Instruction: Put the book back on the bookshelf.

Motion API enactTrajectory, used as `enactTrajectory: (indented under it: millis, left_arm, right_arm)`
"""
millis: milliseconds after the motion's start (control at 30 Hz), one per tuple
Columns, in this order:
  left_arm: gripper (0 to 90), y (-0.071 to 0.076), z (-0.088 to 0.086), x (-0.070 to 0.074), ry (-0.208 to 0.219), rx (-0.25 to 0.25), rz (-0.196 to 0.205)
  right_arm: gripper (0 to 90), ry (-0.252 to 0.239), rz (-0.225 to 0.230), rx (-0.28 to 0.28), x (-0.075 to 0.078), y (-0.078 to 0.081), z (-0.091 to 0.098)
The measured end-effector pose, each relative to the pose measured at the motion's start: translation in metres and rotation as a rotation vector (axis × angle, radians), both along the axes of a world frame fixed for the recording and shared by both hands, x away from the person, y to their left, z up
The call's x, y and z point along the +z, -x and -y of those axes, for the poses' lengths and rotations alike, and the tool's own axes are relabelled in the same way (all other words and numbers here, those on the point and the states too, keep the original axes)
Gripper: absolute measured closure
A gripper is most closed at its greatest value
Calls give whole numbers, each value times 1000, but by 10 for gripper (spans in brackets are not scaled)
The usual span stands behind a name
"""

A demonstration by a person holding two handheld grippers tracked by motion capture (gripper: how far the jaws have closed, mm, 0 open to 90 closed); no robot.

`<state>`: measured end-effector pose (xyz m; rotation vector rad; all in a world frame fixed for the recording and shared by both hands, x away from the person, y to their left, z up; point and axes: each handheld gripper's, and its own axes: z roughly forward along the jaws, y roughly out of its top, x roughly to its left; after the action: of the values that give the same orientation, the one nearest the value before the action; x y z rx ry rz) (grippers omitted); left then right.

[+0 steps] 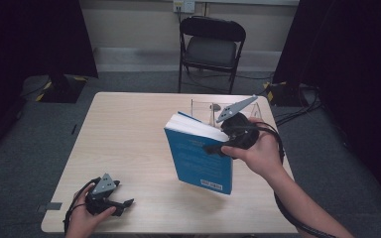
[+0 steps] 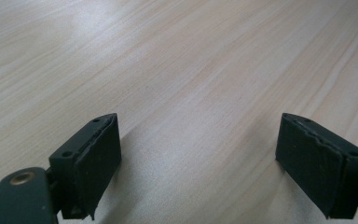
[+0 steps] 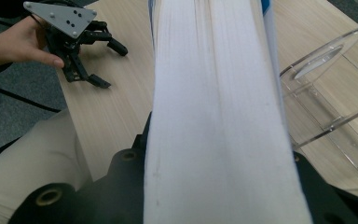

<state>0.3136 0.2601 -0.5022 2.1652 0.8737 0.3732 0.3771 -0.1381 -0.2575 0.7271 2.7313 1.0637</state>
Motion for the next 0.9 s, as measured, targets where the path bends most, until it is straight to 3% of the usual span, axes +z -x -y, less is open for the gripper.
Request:
enactTrajectory:
  millis: [900]
  left_arm:
    - [134,0,0,0,-4,1,-3]
  right_arm:
    - [625,-11,4,-92,-4,10,66]
